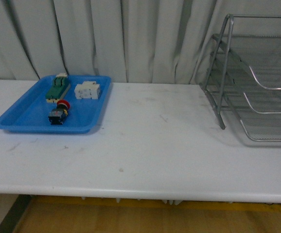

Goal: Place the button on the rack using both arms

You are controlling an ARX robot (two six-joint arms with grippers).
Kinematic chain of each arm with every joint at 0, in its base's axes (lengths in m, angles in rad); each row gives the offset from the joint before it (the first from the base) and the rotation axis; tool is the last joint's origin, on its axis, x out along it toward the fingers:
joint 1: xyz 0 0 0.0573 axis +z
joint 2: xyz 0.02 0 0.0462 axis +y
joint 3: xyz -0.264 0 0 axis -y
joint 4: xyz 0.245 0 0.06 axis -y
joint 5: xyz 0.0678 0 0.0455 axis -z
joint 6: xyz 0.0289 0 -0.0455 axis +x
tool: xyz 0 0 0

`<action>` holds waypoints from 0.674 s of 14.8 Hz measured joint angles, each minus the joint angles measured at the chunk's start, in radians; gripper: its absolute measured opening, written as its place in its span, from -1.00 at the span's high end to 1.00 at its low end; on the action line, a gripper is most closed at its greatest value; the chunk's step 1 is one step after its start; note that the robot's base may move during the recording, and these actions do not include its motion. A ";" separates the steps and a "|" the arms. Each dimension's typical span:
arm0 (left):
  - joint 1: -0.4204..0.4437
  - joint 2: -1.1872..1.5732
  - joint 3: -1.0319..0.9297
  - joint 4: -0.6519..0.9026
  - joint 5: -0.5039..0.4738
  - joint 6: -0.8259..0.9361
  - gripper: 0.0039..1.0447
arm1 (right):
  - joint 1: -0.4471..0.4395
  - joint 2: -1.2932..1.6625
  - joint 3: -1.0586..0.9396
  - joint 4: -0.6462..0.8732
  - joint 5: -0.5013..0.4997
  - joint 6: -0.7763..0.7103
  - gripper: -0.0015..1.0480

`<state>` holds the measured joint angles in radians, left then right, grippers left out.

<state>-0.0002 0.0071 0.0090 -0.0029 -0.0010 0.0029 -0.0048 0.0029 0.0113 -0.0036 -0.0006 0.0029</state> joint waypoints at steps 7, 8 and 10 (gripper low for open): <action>0.000 0.000 0.000 0.000 0.000 0.000 -0.88 | 0.000 0.000 0.000 0.000 0.000 0.000 -0.87; 0.000 0.000 0.000 0.000 0.000 0.000 -0.88 | 0.000 0.000 0.000 0.000 0.000 0.000 -0.87; 0.000 0.000 0.000 0.000 0.000 0.000 -0.88 | 0.000 0.000 0.000 0.000 0.000 0.000 -0.87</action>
<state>-0.0002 0.0071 0.0090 -0.0029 -0.0010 0.0029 -0.0048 0.0029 0.0113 -0.0036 -0.0006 0.0032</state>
